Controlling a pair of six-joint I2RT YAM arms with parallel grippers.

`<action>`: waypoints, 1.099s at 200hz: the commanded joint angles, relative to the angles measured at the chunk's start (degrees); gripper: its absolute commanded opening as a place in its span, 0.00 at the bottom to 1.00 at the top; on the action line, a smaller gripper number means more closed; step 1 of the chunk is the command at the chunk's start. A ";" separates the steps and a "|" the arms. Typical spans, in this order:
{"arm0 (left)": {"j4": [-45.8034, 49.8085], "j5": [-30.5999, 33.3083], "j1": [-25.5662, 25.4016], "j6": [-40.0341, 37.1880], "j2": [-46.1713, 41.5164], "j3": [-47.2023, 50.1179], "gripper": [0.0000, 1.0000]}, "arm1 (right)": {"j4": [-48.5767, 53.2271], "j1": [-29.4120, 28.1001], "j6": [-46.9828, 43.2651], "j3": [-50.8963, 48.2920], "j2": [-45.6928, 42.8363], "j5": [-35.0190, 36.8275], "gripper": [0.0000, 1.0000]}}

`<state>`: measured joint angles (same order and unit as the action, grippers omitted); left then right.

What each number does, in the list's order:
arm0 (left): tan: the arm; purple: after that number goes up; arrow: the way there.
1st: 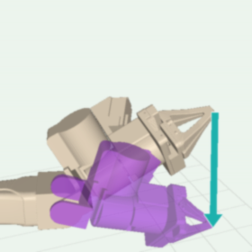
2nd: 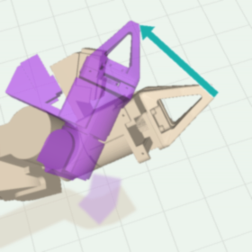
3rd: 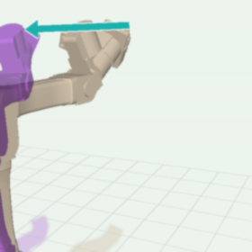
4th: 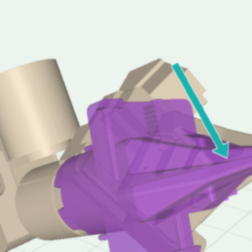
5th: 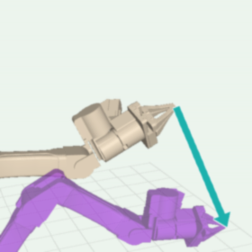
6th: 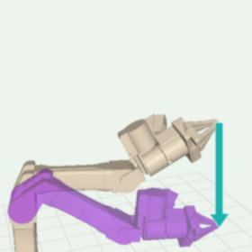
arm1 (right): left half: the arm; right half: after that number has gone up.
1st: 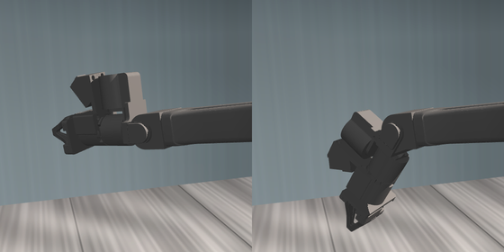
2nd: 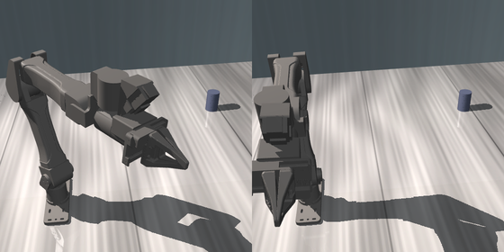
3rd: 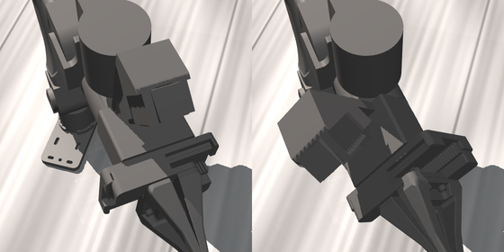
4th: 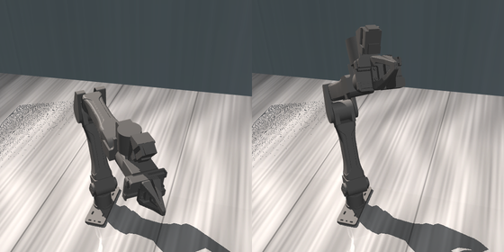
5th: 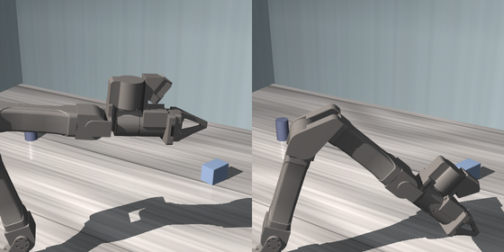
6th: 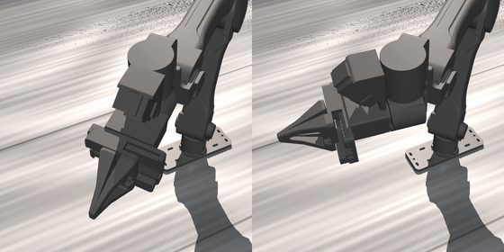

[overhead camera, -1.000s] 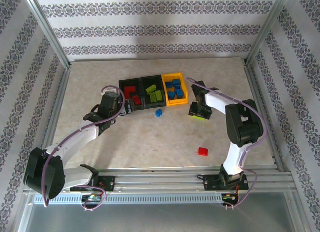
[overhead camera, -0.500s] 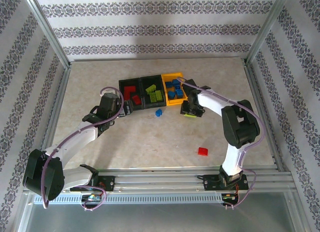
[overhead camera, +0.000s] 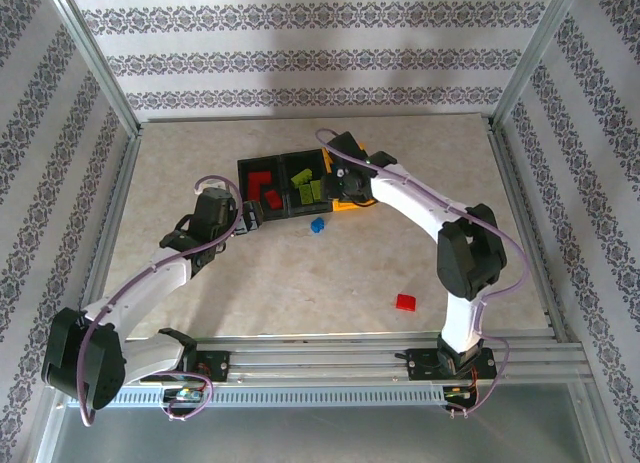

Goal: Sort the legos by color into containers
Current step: Place the lego in the container.

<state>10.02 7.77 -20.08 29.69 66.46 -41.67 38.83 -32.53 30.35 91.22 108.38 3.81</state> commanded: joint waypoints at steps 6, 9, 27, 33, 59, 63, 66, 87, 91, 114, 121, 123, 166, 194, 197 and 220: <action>1.93 0.58 0.92 0.81 -1.54 1.08 0.99 | 0.72 -1.19 -3.68 7.02 4.90 1.58 0.61; 1.93 0.58 0.96 0.81 -1.61 1.12 1.00 | 0.65 -1.29 -3.94 7.84 5.44 1.59 0.61; 2.27 0.72 1.04 0.89 -1.95 1.09 1.00 | 0.63 -1.71 -5.68 12.71 8.93 1.66 0.62; 2.41 0.71 1.12 0.88 -2.19 1.19 1.00 | 0.63 -1.74 -6.18 14.33 10.14 1.71 0.62; 2.80 0.93 1.26 0.74 -2.81 1.33 1.00 | 0.88 -2.17 -8.57 20.35 15.11 2.61 0.62; 2.88 1.01 1.30 0.74 -2.87 1.37 1.00 | 0.90 -2.24 -8.92 20.88 15.58 2.68 0.62; 2.90 1.02 1.27 0.72 -2.88 1.34 1.00 | 0.90 -2.29 -9.17 21.45 16.00 2.91 0.62; 3.14 1.08 1.49 0.63 -3.04 1.51 1.00 | 1.02 -2.88 -11.02 24.89 18.72 4.03 0.62; 3.16 1.08 1.51 0.63 -3.04 1.52 1.00 | 1.07 -2.97 -11.29 25.44 19.14 4.22 0.62; 3.25 1.06 1.75 0.54 -3.13 1.70 1.00 | 1.33 -3.49 -12.46 27.77 20.93 4.93 0.65; 3.10 1.02 1.78 0.54 -3.04 1.76 1.00 | 1.34 -3.52 -12.87 28.15 21.44 5.12 0.65; 3.04 1.04 1.79 0.54 -3.03 1.77 1.00 | 1.34 -3.55 -12.97 28.34 21.55 5.14 0.66; 2.72 0.50 1.90 0.46 -2.57 1.82 1.00 | 2.73 -3.76 -14.77 30.95 23.97 7.54 0.73; 2.99 0.49 2.08 0.38 -2.62 1.78 1.00 | 3.01 -3.74 -15.57 31.09 24.07 8.49 0.78; 3.03 0.49 2.14 0.37 -2.70 1.82 1.00 | 3.01 -3.75 -15.63 31.10 24.07 8.53 0.78; 3.07 0.40 2.20 0.45 -2.75 1.85 1.00 | 3.18 -3.87 -16.01 31.07 23.36 8.71 0.80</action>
<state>11.38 7.94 -19.00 30.09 64.38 -40.60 40.66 -35.90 15.84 120.64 131.59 10.59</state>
